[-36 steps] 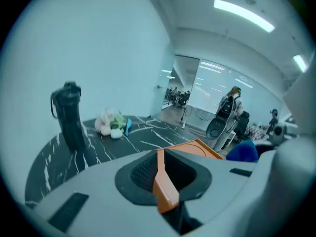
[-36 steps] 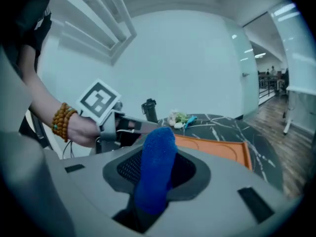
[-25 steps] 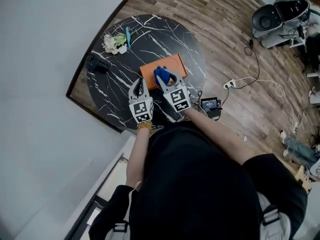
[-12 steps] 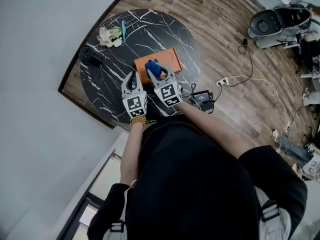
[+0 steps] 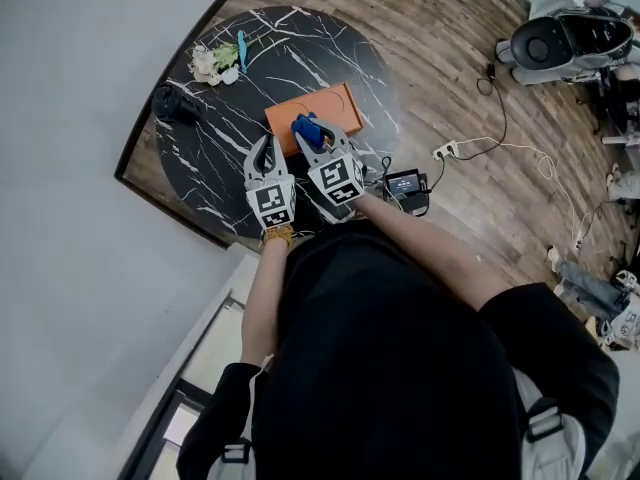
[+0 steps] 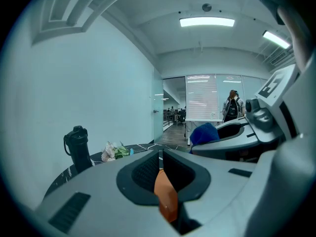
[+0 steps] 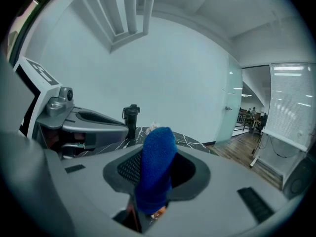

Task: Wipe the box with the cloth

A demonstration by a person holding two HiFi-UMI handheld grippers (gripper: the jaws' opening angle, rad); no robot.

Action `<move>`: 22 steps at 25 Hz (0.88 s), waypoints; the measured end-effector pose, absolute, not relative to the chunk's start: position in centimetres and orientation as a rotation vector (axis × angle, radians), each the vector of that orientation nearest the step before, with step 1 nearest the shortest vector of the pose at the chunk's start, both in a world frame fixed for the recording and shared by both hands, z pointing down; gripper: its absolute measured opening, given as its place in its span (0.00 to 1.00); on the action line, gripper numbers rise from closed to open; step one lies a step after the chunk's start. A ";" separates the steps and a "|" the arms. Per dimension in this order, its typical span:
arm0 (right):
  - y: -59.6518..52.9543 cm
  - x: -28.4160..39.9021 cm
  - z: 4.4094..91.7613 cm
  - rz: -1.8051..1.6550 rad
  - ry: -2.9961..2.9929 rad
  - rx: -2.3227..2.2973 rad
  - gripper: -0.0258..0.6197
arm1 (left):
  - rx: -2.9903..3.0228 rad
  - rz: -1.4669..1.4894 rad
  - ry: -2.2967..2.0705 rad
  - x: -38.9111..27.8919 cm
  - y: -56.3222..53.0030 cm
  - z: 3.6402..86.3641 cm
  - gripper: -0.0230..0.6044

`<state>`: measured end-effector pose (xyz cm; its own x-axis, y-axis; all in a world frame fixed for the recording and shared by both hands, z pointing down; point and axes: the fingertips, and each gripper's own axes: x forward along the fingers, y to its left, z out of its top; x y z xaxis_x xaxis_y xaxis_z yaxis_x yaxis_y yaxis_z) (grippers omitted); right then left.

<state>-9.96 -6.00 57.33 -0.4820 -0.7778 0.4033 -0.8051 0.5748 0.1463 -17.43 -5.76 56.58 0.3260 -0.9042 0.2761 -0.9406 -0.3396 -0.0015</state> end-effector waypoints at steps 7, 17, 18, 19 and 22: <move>-5.7 -10.2 58.3 0.117 -2.385 1.228 0.21 | 2.413 0.367 -1.688 -17.5 -5.7 57.5 0.08; -6.2 -10.1 58.3 0.133 -2.369 1.236 0.20 | 2.407 0.399 -1.671 -17.5 -5.8 57.5 0.08; -6.2 -10.0 58.4 0.134 -2.366 1.237 0.20 | 2.395 0.412 -1.669 -17.7 -5.7 58.0 0.08; -6.1 -10.0 58.5 0.134 -2.365 1.239 0.20 | 2.385 0.426 -1.666 -17.8 -5.5 58.4 0.08; -6.1 -9.8 58.7 0.138 -2.362 1.241 0.20 | 2.396 0.417 -1.660 -17.6 -5.6 58.2 0.08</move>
<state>-9.85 -6.15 58.71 -0.4840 -0.7532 0.4456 -0.8000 0.5872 0.1236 -17.60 -5.64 58.22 0.3309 -0.8810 0.3382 -0.9363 -0.3512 0.0010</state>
